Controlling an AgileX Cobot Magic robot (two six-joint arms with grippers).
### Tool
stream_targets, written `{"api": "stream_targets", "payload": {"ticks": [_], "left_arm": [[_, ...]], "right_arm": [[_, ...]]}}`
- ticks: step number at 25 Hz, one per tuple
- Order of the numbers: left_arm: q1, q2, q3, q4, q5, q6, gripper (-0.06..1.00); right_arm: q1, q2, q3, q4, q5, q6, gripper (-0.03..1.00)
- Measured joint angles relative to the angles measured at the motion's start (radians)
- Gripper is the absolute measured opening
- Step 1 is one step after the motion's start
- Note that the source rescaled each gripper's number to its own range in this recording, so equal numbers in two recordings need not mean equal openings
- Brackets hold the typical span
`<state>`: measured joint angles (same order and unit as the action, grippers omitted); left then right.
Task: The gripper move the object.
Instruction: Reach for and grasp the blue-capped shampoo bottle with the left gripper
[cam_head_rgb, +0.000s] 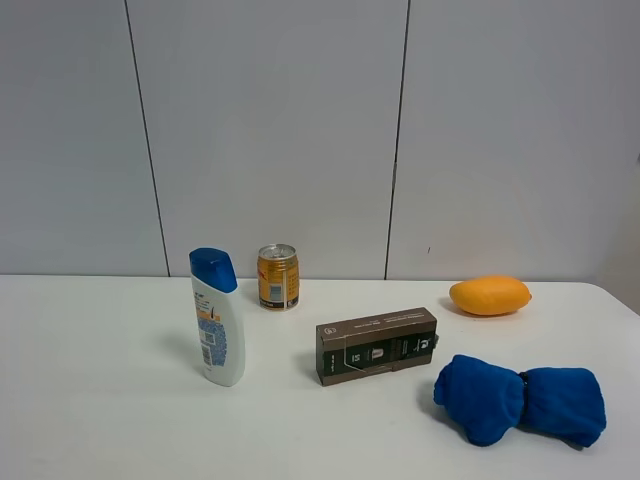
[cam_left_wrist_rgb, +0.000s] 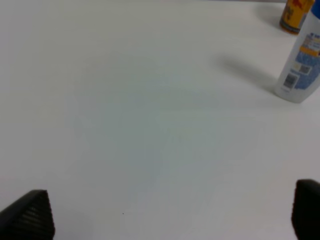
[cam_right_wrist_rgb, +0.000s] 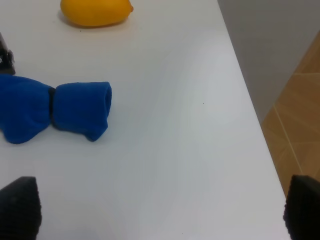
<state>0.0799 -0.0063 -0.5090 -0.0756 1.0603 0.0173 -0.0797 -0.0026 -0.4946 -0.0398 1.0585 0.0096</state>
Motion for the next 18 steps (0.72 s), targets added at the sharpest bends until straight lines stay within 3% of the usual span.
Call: {"api": "stream_targets", "payload": {"ticks": [1,18], "left_arm": [[0.000,0.000,0.000,0.000,0.000,0.000,0.92],[0.000,0.000,0.000,0.000,0.000,0.000,0.92]], "right_arm": [[0.000,0.000,0.000,0.000,0.000,0.000,1.00],[0.000,0.000,0.000,0.000,0.000,0.000,1.00]]}}
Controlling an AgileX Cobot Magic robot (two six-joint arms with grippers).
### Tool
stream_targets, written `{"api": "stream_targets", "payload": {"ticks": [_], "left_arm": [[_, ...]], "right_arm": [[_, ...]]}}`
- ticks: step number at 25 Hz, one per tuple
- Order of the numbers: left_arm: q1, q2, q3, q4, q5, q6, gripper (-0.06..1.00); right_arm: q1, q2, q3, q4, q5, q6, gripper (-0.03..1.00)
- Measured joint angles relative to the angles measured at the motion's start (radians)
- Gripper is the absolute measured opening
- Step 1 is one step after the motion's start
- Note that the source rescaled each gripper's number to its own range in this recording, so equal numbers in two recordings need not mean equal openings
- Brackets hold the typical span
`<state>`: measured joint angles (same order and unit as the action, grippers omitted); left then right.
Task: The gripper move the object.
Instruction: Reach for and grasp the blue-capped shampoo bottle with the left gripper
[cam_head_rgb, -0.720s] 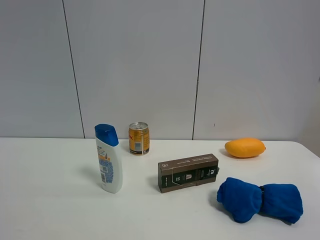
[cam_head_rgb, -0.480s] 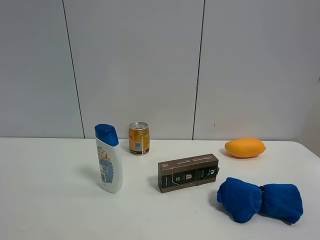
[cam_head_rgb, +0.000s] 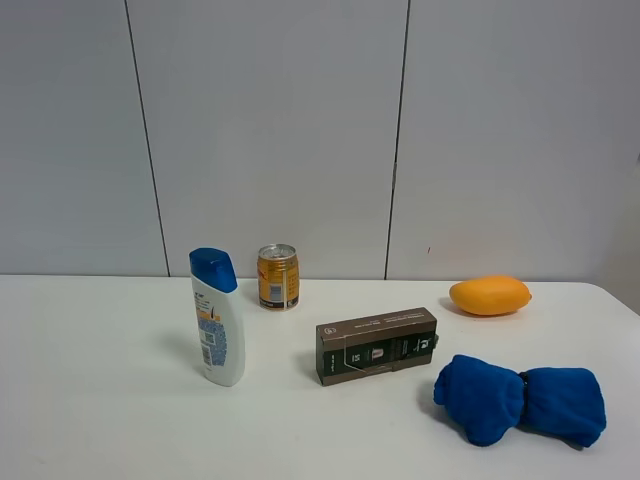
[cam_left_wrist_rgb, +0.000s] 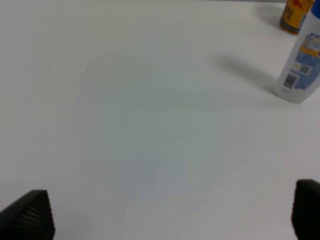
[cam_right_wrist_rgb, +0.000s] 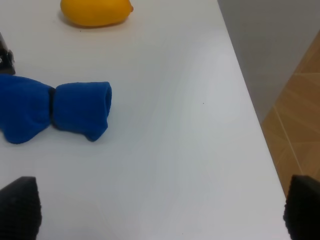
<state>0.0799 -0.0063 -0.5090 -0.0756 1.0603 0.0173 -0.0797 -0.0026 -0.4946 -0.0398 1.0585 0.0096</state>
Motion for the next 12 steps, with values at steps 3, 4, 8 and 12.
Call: {"api": "stream_targets", "payload": {"ticks": [3,4,8,12], "left_arm": [[0.000,0.000,0.000,0.000,0.000,0.000,0.92],[0.000,0.000,0.000,0.000,0.000,0.000,0.92],[0.000,0.000,0.000,0.000,0.000,0.000,0.92],[0.000,0.000,0.000,0.000,0.000,0.000,0.92]], "right_arm": [[0.000,0.000,0.000,0.000,0.000,0.000,1.00],[0.000,0.000,0.000,0.000,0.000,0.000,1.00],[0.000,0.000,0.000,0.000,0.000,0.000,1.00],[0.000,0.000,0.000,0.000,0.000,0.000,1.00]]}}
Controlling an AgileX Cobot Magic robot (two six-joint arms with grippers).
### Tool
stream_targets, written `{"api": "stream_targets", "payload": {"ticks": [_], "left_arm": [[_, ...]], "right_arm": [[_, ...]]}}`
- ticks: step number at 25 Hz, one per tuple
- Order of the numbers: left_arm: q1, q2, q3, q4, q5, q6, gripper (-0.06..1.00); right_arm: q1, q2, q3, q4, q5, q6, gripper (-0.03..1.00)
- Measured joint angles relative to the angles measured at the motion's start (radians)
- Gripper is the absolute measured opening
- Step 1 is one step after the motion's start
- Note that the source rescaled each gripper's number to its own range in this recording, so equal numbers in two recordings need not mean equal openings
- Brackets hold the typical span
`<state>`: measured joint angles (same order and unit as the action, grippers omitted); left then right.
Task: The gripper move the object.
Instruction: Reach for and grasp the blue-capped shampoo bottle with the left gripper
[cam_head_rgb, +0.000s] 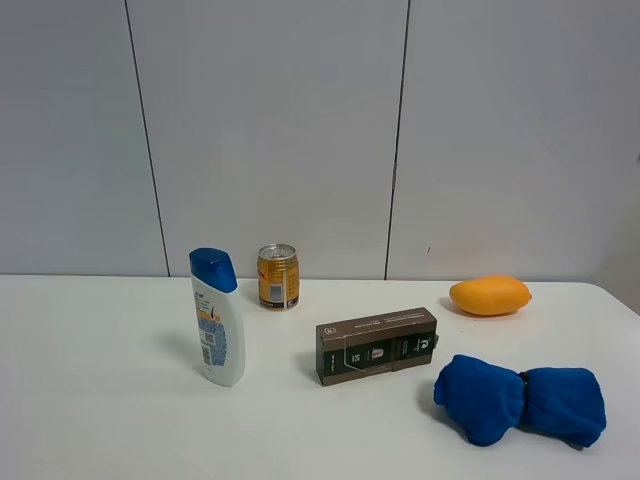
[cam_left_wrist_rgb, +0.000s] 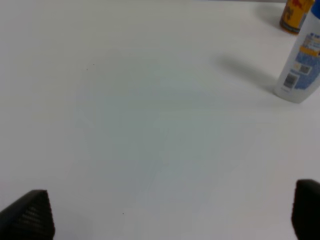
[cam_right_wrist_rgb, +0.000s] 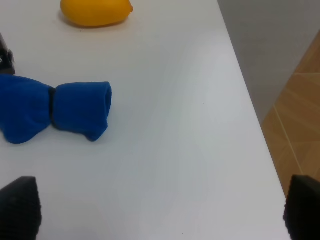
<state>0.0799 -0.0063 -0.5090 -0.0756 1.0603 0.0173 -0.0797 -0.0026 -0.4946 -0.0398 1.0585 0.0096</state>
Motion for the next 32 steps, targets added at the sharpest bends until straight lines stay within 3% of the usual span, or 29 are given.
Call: {"api": "stream_targets", "payload": {"ticks": [11,15,19,23,32], "left_arm": [[0.000,0.032,-0.016,-0.018,-0.029,0.003,0.92],[0.000,0.128,-0.046,-0.062,-0.131,0.006,0.92],[0.000,0.252,-0.057,-0.124,-0.306,0.044,0.92],[0.000,0.386,-0.057,-0.132,-0.440,0.122,0.92],[0.000,0.641,-0.057,-0.134,-0.630,0.264,0.92]], "right_arm": [[0.000,0.000,0.000,0.000,0.000,0.000,1.00],[0.000,0.000,0.000,0.000,0.000,0.000,1.00],[0.000,0.000,0.000,0.000,0.000,0.000,1.00],[0.000,0.000,0.000,0.000,0.000,0.000,1.00],[0.000,0.000,0.000,0.000,0.000,0.000,1.00]]}}
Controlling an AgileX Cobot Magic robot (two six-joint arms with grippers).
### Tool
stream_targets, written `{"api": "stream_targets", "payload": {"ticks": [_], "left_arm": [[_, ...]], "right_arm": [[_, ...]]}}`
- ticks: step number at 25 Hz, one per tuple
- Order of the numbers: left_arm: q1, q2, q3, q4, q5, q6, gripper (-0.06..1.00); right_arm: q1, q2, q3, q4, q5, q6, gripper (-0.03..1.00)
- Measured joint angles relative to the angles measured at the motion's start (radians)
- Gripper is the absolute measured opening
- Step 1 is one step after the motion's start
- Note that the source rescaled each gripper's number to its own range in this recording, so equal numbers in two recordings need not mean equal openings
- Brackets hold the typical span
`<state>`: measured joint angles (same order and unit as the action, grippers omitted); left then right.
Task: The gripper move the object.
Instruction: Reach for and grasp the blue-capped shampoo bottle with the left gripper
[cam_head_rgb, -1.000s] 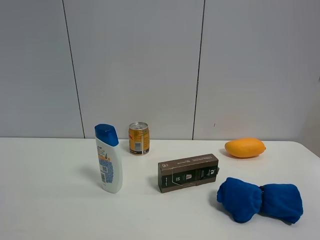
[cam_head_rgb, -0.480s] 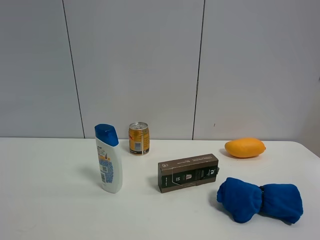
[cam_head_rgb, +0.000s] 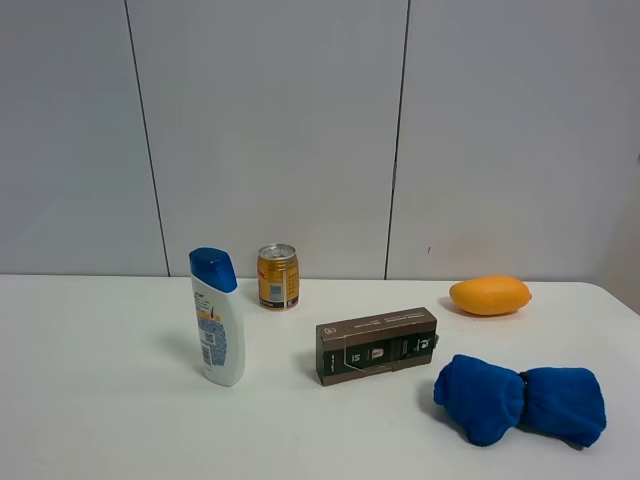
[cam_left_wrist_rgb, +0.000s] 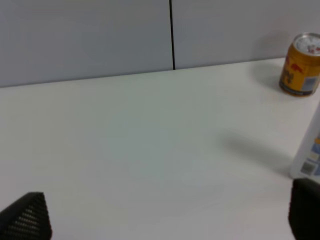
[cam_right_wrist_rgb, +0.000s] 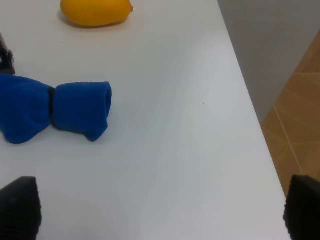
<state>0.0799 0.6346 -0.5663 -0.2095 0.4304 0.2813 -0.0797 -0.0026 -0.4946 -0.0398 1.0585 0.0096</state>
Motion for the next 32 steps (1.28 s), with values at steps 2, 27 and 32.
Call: {"api": "stream_targets", "payload": {"ticks": [2,27,32], "left_arm": [[0.000,0.041,0.000,0.001,-0.061,0.009,0.92],[-0.531,0.561,0.000,0.112,-0.694,0.000,0.92],[-0.568,0.661,0.000,0.117,-0.784,-0.048,0.92]], "right_arm": [[0.000,0.000,0.000,0.000,0.000,0.000,1.00],[0.000,0.000,0.000,0.000,0.000,0.000,1.00],[0.000,0.000,0.000,0.000,0.000,0.000,1.00]]}}
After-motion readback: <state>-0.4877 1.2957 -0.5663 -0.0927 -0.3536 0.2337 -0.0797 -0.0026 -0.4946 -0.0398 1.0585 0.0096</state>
